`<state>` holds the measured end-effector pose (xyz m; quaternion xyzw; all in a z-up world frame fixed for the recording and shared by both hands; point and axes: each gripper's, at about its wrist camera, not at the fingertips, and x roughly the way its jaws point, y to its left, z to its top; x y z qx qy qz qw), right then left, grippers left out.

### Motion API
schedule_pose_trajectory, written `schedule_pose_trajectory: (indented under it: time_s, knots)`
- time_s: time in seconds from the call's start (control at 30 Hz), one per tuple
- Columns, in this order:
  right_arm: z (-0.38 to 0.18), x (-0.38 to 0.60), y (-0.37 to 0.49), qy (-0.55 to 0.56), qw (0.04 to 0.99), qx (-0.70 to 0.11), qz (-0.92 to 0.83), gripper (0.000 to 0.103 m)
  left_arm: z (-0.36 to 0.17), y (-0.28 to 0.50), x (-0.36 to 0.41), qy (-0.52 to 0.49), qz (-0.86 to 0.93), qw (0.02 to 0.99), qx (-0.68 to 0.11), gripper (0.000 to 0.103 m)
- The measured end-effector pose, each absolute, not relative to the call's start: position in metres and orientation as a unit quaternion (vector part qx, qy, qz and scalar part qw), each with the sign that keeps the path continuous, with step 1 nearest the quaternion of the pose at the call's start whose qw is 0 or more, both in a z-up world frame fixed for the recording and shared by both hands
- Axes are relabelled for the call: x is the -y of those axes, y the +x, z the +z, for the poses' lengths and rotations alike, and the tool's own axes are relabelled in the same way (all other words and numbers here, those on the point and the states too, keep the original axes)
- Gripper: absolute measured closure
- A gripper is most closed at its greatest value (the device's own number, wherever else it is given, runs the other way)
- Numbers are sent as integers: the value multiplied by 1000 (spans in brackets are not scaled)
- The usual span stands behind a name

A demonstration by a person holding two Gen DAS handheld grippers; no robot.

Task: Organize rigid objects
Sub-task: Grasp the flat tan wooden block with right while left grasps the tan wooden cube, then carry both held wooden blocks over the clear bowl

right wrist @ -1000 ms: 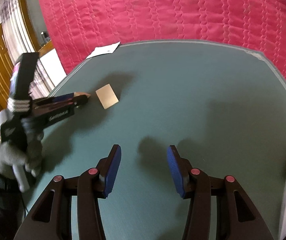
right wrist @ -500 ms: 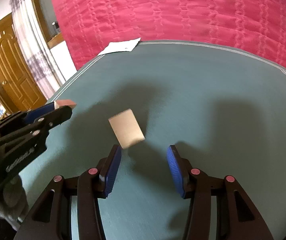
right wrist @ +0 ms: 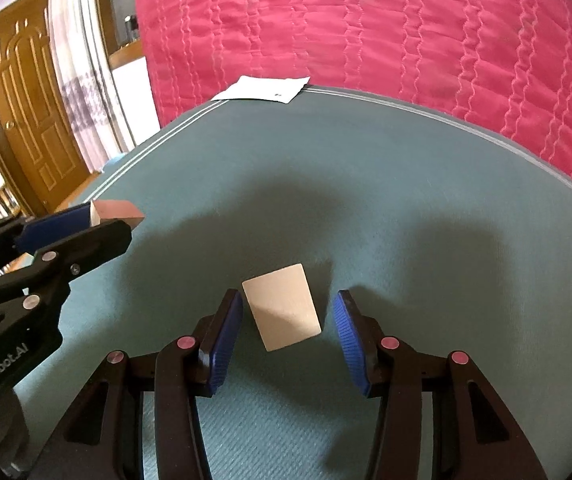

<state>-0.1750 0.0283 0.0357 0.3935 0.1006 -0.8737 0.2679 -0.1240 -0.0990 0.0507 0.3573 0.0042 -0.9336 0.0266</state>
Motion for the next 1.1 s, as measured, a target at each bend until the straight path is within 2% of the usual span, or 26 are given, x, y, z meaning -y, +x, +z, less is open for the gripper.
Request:
schedule_pose_trajectory:
  time_s: [0.03,0.07,0.47,1.1]
  knots:
    - [36,-27,-174,393,269,-104,-873,66,51,-122,99,357,-934,26,-4,69]
    - [36,-27,-173,391,269,-106,-873,67,51,-122,99,356,-934,26,-5,69]
    - [37,-54,-156,395,268,-82,-875,67,50,-118,96,354,-935,22,-1,69]
    - [72,-140,-77,367,254,-18,-895,67,53,-107,71,337,-941,9,30,69]
